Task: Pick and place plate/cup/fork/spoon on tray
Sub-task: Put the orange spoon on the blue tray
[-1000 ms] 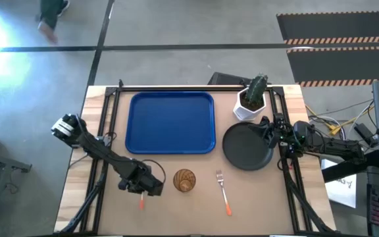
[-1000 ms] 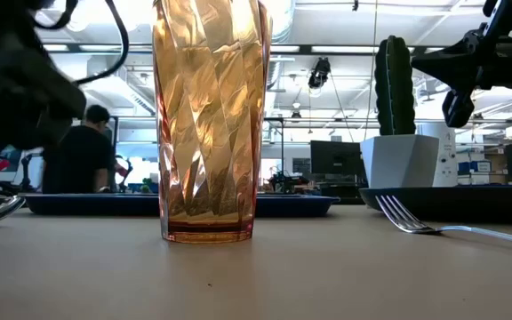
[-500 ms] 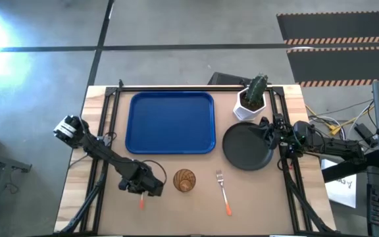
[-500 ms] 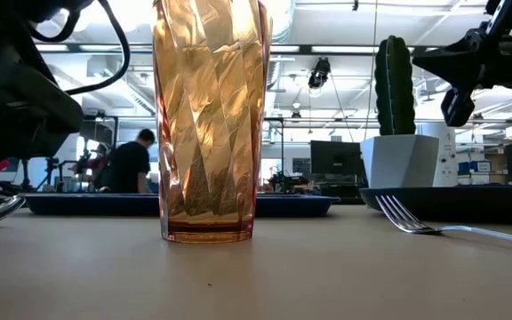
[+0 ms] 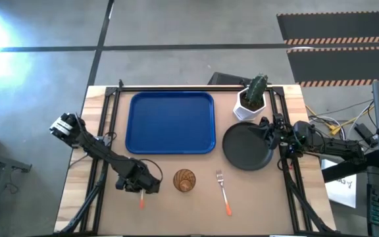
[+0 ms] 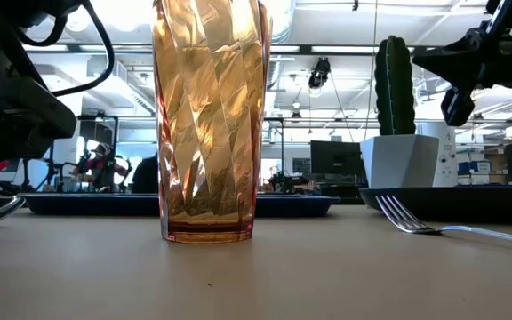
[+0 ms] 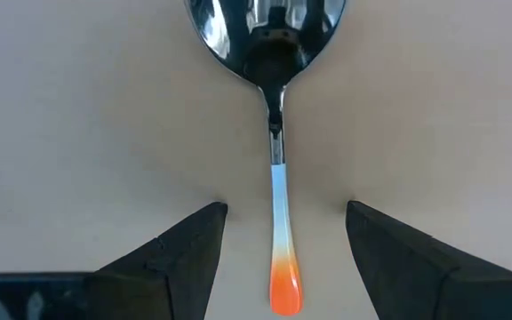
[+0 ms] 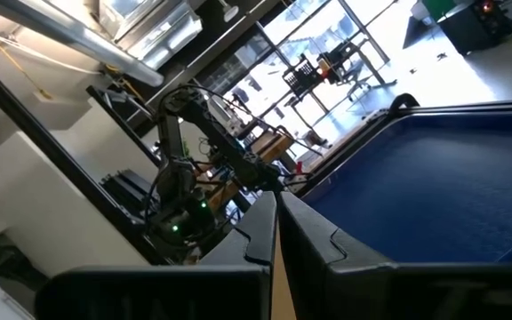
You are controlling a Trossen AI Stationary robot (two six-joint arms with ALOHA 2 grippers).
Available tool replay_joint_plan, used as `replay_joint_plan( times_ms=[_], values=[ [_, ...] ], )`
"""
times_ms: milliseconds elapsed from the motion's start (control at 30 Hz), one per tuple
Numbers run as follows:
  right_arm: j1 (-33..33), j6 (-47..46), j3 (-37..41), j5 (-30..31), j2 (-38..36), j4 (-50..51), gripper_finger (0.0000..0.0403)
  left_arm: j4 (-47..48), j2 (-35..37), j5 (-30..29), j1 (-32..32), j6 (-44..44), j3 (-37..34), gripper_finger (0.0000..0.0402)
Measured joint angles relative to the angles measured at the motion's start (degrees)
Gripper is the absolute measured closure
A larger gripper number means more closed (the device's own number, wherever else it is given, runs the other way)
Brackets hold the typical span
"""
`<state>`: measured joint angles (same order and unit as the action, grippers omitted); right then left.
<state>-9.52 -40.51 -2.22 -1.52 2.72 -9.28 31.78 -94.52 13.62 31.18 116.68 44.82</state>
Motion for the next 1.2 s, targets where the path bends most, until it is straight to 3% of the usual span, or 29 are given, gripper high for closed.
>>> replay_joint_plan(
  times_ms=[167,400,700,833,967,1033,1200],
  values=[
    [0.00,0.00,-0.04,0.00,0.00,-0.58,0.0394,-0.45,0.00,0.01,0.14,-0.06,-0.54,0.0224],
    [0.00,0.01,-0.04,0.00,0.00,-2.64,0.0394,-2.82,0.24,0.79,0.81,-1.82,-2.66,0.0386],
    [0.00,0.02,-0.07,0.00,0.00,-3.47,0.0394,-3.01,1.20,-3.32,1.07,-4.14,-1.79,0.0399],
    [-0.01,0.13,-0.07,0.02,0.00,-3.44,0.0394,-2.37,5.98,-13.43,0.83,-4.66,-0.51,0.0401],
    [-0.02,0.22,-0.07,0.03,0.02,-3.25,0.0394,3.35,13.77,-31.58,0.59,-4.62,1.64,0.0399],
    [-0.02,0.23,-0.07,0.04,0.04,-3.17,0.0394,8.69,17.42,-37.85,-0.12,-4.73,2.91,0.0399],
    [-0.02,0.24,-0.07,0.04,0.07,-3.00,0.0394,26.40,23.26,-43.13,-4.26,-5.25,5.56,0.0400]
  ],
)
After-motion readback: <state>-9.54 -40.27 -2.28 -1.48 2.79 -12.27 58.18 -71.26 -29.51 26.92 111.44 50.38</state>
